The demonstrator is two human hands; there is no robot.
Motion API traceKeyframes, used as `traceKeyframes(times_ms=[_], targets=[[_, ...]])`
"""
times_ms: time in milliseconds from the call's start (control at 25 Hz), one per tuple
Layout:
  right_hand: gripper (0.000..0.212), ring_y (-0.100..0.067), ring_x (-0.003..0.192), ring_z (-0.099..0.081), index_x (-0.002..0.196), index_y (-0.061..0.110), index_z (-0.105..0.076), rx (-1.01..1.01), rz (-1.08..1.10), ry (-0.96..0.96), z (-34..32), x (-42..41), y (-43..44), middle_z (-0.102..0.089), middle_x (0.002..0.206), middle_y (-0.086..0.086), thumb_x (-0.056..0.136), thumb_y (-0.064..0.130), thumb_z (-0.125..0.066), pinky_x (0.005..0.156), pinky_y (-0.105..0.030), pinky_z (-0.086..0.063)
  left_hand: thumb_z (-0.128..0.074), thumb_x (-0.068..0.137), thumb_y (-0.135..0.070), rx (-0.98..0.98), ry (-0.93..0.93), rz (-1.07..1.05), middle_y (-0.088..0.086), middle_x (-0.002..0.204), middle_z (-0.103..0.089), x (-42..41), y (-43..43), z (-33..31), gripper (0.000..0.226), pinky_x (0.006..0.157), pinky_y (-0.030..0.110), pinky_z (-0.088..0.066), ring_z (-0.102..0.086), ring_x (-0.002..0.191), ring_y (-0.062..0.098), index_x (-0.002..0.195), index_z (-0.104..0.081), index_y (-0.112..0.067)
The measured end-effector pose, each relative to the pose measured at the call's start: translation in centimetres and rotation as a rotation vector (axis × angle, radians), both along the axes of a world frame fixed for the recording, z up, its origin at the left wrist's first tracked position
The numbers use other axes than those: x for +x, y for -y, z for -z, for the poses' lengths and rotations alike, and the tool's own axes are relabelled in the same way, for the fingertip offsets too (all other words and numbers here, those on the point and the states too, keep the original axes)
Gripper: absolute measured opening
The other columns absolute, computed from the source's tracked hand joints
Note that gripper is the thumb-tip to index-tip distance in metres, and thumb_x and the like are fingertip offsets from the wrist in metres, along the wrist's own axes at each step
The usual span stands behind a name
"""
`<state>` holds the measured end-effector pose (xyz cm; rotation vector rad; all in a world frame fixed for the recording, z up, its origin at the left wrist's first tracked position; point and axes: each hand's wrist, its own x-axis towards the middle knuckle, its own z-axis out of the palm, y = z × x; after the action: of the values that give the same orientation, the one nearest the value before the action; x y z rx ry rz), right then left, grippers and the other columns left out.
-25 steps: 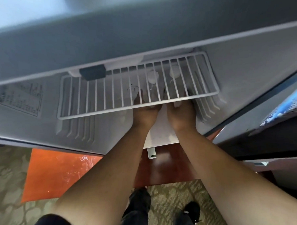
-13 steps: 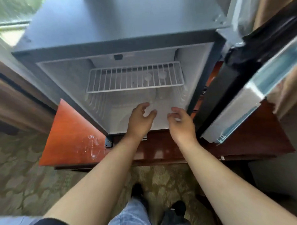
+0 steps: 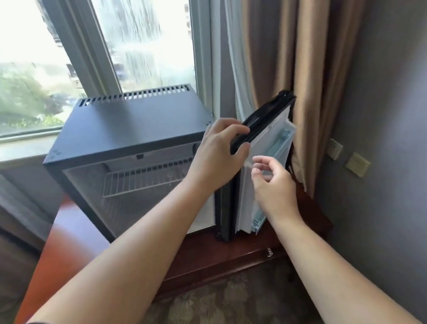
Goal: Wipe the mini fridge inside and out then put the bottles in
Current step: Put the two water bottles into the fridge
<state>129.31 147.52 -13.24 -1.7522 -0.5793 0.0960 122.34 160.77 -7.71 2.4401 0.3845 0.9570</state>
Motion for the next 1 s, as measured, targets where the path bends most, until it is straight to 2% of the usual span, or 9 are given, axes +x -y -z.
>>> traceKeyframes(times_ms=[120,200,400,560,680,760,840,920,1000], targets=[[0.026,0.004,0.086,-0.061,0.120,0.037,-0.062,-0.121,-0.058,0.052,-1.5,1.2,2.3,-0.062,0.113,0.017,0.098,0.024,-0.058,0.061,-0.004,-0.040,-0.060,0.096,-0.038,0.107,-0.379,-0.107,0.001,0.156,-0.043,2.6,0.2,-1.6,0.058,0.117,0.043,-0.036,-0.036,0.144,0.027,0.150,-0.048,-0.019],[0.029,0.003,0.086,-0.062,0.123,0.034,-0.062,-0.141,-0.067,0.114,-2.4,2.5,3.8,-0.061,0.116,0.014,0.097,0.023,-0.059,0.063,-0.005,-0.039,-0.059,0.095,-0.038,0.171,-0.536,-0.146,0.006,0.157,-0.042,3.1,0.8,-0.9,0.057,0.113,0.048,-0.040,-0.034,0.143,0.032,0.147,-0.047,-0.017],[0.027,0.014,0.087,-0.058,0.119,0.033,-0.066,-0.141,-0.106,0.204,-3.4,5.8,8.0,-0.063,0.115,0.011,0.096,0.022,-0.062,0.066,0.003,-0.040,-0.061,0.091,-0.033,0.198,-0.496,-0.238,0.004,0.152,-0.048,3.5,2.0,0.1,0.065,0.111,0.047,-0.044,-0.038,0.139,0.028,0.151,-0.043,-0.015],[0.027,0.014,0.088,-0.058,0.118,0.038,-0.065,-0.167,-0.135,0.242,-3.7,9.1,11.6,-0.063,0.115,0.014,0.095,0.024,-0.062,0.063,0.002,-0.041,-0.058,0.087,-0.042,0.271,-0.617,-0.365,0.006,0.143,-0.052,5.1,3.4,-0.9,0.065,0.105,0.048,-0.045,-0.041,0.134,0.031,0.146,-0.046,-0.017],[0.027,0.015,0.088,-0.058,0.117,0.037,-0.066,-0.168,-0.121,0.241,-3.1,10.9,14.2,-0.063,0.115,0.013,0.094,0.024,-0.062,0.065,0.004,-0.039,-0.057,0.089,-0.050,0.264,-0.723,-0.452,0.005,0.145,-0.048,6.3,4.0,-1.4,0.068,0.108,0.052,-0.041,-0.037,0.139,0.033,0.149,-0.047,-0.020],[0.027,0.012,0.088,-0.059,0.117,0.034,-0.067,-0.168,-0.118,0.252,-2.6,11.8,15.8,-0.063,0.115,0.010,0.094,0.021,-0.063,0.068,0.004,-0.039,-0.059,0.089,-0.051,0.209,-0.745,-0.474,0.004,0.146,-0.047,6.8,4.2,-2.0,0.067,0.111,0.053,-0.039,-0.034,0.142,0.034,0.149,-0.047,-0.022],[0.027,0.002,0.088,-0.062,0.116,0.034,-0.067,-0.176,-0.102,0.261,-2.3,12.5,17.1,-0.062,0.117,0.008,0.093,0.020,-0.064,0.071,0.000,-0.040,-0.059,0.091,-0.050,0.185,-0.746,-0.487,0.003,0.146,-0.047,6.7,4.5,-1.9,0.064,0.110,0.053,-0.039,-0.034,0.142,0.034,0.148,-0.046,-0.024],[0.027,-0.003,0.093,-0.059,0.116,0.032,-0.068,-0.182,-0.077,0.309,-2.3,13.3,18.5,-0.061,0.118,0.006,0.092,0.019,-0.065,0.078,-0.002,-0.036,-0.056,0.094,-0.046,0.246,-0.757,-0.500,0.003,0.146,-0.046,6.3,5.2,-1.4,0.060,0.107,0.051,-0.040,-0.034,0.140,0.034,0.148,-0.044,-0.024],[0.027,0.000,0.100,-0.052,0.116,0.024,-0.070,-0.180,-0.068,0.427,-2.9,13.9,19.6,-0.061,0.119,0.003,0.090,0.015,-0.067,0.085,0.001,-0.031,-0.051,0.096,-0.039,0.304,-0.739,-0.509,0.003,0.147,-0.045,5.6,5.8,-0.9,0.055,0.105,0.050,-0.041,-0.034,0.139,0.034,0.148,-0.043,-0.023]])
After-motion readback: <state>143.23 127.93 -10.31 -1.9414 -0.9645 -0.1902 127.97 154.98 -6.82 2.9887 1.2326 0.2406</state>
